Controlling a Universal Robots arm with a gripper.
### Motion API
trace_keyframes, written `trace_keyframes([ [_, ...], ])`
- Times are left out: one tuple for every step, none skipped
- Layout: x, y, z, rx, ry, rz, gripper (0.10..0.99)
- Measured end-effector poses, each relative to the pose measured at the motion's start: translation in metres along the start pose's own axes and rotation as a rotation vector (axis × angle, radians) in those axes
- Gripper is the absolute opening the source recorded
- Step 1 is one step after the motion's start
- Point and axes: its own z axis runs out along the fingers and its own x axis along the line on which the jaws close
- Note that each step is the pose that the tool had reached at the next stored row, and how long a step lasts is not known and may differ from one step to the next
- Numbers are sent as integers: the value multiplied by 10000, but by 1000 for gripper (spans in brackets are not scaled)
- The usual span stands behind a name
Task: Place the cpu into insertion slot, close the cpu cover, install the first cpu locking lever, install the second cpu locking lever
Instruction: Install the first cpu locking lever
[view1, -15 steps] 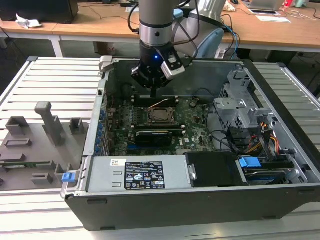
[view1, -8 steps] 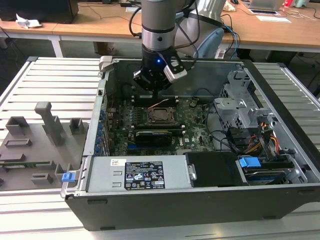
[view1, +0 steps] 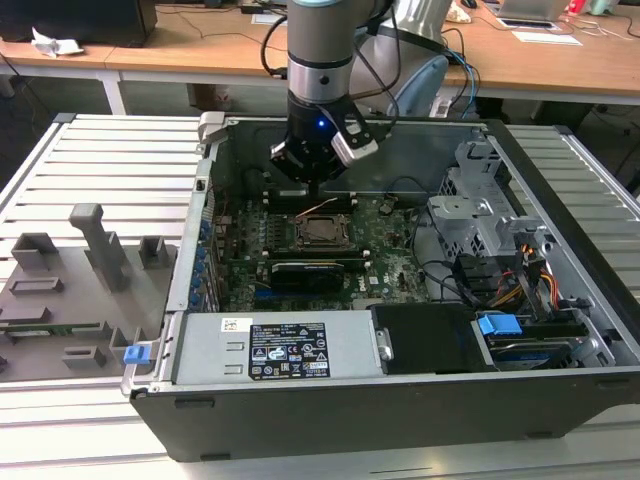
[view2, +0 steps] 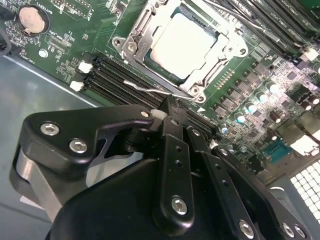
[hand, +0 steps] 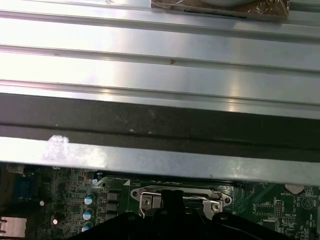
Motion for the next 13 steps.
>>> trace_keyframes([
  [-6, 0, 8, 0, 2, -49, 106],
  [-16, 3, 14, 0, 5, -62, 106],
  [-29, 7, 21, -1, 4, -62, 106],
  [-41, 11, 29, -2, 3, -62, 106],
  [-51, 15, 37, -2, 3, -61, 106],
  [-59, 19, 45, -3, 2, -62, 106],
  [-65, 23, 53, -2, 2, -62, 106],
  [-71, 27, 63, -3, 1, -62, 106],
  [-78, 29, 74, -1, 2, -62, 106],
  [-86, 29, 80, 0, 2, -61, 106],
  [-97, 29, 86, 2, 3, -61, 106],
  [-106, 30, 89, 1, 3, -61, 106],
  [-115, 29, 93, 1, 3, -62, 106],
])
